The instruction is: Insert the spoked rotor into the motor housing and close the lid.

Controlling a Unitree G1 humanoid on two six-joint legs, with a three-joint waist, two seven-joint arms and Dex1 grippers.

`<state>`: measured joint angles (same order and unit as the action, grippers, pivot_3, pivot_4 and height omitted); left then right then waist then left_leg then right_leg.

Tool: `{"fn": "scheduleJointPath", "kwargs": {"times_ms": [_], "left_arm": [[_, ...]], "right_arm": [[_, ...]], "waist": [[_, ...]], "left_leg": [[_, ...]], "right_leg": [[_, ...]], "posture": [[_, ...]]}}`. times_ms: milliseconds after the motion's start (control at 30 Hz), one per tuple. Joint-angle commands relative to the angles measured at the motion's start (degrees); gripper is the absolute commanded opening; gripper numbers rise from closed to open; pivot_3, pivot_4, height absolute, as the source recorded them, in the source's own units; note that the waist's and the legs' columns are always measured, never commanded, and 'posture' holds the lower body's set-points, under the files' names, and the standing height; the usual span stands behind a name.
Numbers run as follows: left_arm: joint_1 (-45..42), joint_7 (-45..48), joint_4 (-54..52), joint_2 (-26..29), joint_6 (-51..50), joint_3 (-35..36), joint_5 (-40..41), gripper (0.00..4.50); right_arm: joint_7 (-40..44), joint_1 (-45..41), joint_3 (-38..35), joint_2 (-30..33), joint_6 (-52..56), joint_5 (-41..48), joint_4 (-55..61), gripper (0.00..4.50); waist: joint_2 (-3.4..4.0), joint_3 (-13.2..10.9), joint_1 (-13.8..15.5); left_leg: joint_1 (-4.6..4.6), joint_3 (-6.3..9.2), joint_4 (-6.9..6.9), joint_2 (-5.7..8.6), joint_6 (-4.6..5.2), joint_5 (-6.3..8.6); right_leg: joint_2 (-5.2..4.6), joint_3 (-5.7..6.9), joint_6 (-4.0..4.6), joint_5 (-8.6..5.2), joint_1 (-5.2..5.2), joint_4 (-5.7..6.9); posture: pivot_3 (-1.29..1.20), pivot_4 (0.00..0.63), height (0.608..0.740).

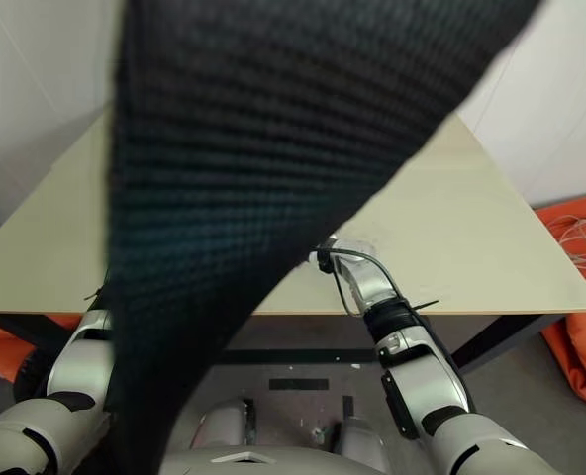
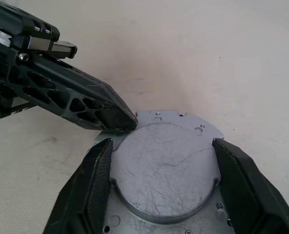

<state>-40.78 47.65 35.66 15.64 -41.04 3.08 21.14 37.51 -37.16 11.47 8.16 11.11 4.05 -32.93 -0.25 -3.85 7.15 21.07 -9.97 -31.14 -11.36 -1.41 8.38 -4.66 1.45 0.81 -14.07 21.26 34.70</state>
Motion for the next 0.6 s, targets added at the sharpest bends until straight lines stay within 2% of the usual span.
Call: {"fn": "scheduleJointPath", "kwargs": {"times_ms": [33, 200, 467, 600], "left_arm": [[0.0, -0.9, 0.9, 0.3, -0.3, -0.8, -1.3, 0.0], [0.0, -1.0, 0.9, 0.5, -0.2, -0.6, -1.3, 0.0], [-0.1, -1.0, 1.3, 0.8, 0.2, -0.5, -1.3, 0.0], [-0.2, -0.8, 1.5, 1.0, 0.3, -0.4, -1.2, 0.0]], "right_arm": [[0.7, 0.2, -1.2, 1.4, 1.8, 0.2, 0.4, 4.46], [-1.0, 0.1, -0.7, 1.4, -0.5, -1.4, 0.3, 4.46], [1.6, -0.4, -5.2, 0.1, 2.5, 5.8, 6.6, 4.46], [1.7, -1.7, -9.2, -0.7, 5.6, 10.6, 10.2, 4.46]], "waist": [[0.0, 0.0, 0.0], [0.01, 0.0, 0.0], [0.01, 0.0, 0.0], [0.01, 0.0, 0.0]], "left_leg": [[0.0, 0.0, 0.0, 0.0, 0.0, 0.0], [0.01, -0.01, 0.05, -0.02, 0.0, 0.0], [0.08, -0.02, 0.05, -0.02, 0.0, 0.0], [0.18, -0.05, 0.05, -0.02, 0.0, -0.01]], "right_leg": [[0.0, 0.0, 0.0, 0.0, -0.01, 0.0], [0.03, 0.0, 0.03, 0.01, 0.04, -0.01], [0.03, 0.0, 0.02, 0.01, 0.09, -0.03], [0.05, -0.01, 0.36, 0.16, 0.19, -0.07]], "posture": [[0.0, 0.0, 0.74], [0.0, 0.0, 0.74], [0.0, 0.0, 0.74], [0.0, 0.0, 0.74]]}}
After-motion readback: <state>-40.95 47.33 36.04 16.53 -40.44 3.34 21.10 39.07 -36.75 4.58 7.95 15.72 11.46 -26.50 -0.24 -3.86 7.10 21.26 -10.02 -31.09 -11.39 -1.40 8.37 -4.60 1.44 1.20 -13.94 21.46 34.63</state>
